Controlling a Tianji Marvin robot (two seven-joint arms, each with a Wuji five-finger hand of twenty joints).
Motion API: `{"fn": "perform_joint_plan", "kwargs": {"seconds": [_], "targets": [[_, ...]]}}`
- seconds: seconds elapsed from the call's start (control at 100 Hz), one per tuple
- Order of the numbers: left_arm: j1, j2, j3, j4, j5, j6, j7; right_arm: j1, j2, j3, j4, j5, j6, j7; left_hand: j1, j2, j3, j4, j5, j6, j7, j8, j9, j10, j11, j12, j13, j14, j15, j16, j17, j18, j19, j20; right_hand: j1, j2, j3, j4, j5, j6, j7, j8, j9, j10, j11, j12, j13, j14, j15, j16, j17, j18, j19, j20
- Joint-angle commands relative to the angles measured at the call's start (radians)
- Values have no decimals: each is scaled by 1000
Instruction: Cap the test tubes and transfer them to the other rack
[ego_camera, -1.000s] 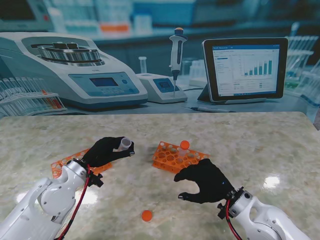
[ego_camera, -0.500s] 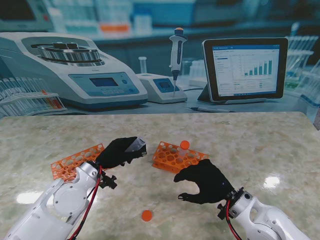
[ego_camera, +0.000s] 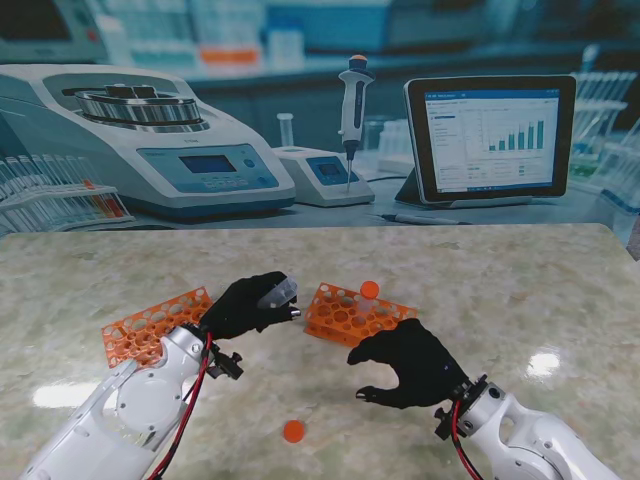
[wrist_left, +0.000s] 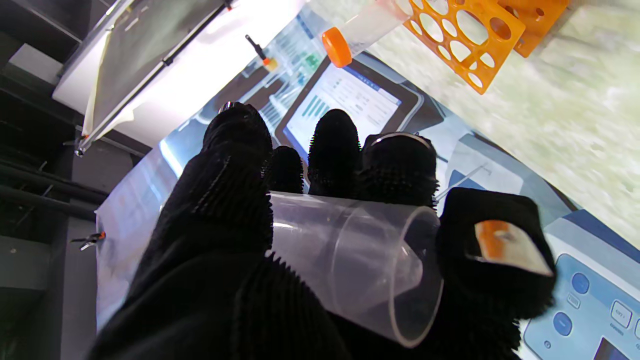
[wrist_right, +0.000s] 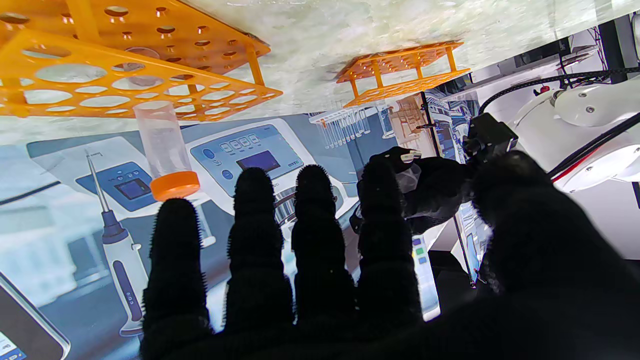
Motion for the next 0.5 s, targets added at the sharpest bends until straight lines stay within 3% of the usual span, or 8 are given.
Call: {"fn": "perform_joint_plan", "kwargs": {"seconds": [0.0,0.12,0.18,0.24,0.27,0.35,0.46,0.49], "targets": [[-1,2,3,0,0,9,-18,-9,-3,-2,-7,0,0,1,-9,-37,69,-14,-44,-10,84,58,19,-45,33,-39,101,-16,49,-7,31,-236,146,35,-2,34,-13,24,-24,10,-8,-5,10,-36,-4,5,-27,-17,-53,-16,-7,15,-11,9],[-3,6,8,3,2,7,-33,-8,-3,-5,-7,1,-1,3,22,13,18,-9,-45,-70,228,203,8,-55,64,-57,100,-13,49,-15,29,-216,140,33,-3,34,-13,24,-25,11,-9,-5,10,-36,-4,6,-29,-16,-53,-16,-6,14,-11,10],[-5,4,12,8,8,3,-27,-7,-2,-8,-7,3,-2,6,33,41,12,-5,10,-96,314,321,13,-49,65,-65,99,2,41,-13,27,-190,135,32,-1,33,-12,24,-23,10,-8,-5,11,-35,-4,6,-28,-17,-53,-16,-6,16,-11,10],[-5,3,14,10,12,-2,-19,-6,-2,-12,-8,3,-3,8,-3,50,68,-10,89,-97,342,533,23,-31,42,-68,97,16,20,-2,25,-157,124,31,-1,32,-12,24,-23,11,-8,-5,12,-33,-3,6,-29,-16,-53,-16,-5,15,-11,10],[-6,2,15,12,17,-5,-13,-6,-2,-14,-8,3,-3,9,-10,52,79,-12,97,-101,349,562,24,-33,40,-68,96,17,13,-2,24,-150,118,29,-1,32,-12,24,-23,9,-8,-5,12,-36,-3,7,-28,-19,-53,-16,-6,15,-11,10],[-5,1,17,14,29,-15,1,-5,-1,-19,-10,4,-4,11,-18,39,97,-17,137,-108,377,668,25,-40,10,-23,79,32,-49,-2,13,-69,37,5,-1,32,-11,24,-24,9,-8,-5,10,-34,-4,6,-28,-16,-53,-16,-5,16,-11,10],[-6,-1,23,22,45,-30,16,-4,0,-29,-11,5,-6,18,-3,26,76,-19,155,-98,389,714,-6,-57,-57,63,6,24,-172,-18,-24,56,-191,-76,0,29,-10,24,-23,11,-8,-4,11,-34,-4,7,-26,-17,-52,-16,-5,15,-11,10],[-7,-1,25,25,48,-33,19,-3,1,-32,-12,5,-7,20,3,25,69,-18,156,-98,390,719,-17,-59,-68,86,-15,18,-194,-19,-44,69,-234,-83,0,28,-9,23,-24,11,-8,-4,11,-33,-4,7,-25,-17,-52,-16,-5,15,-11,10]]}}
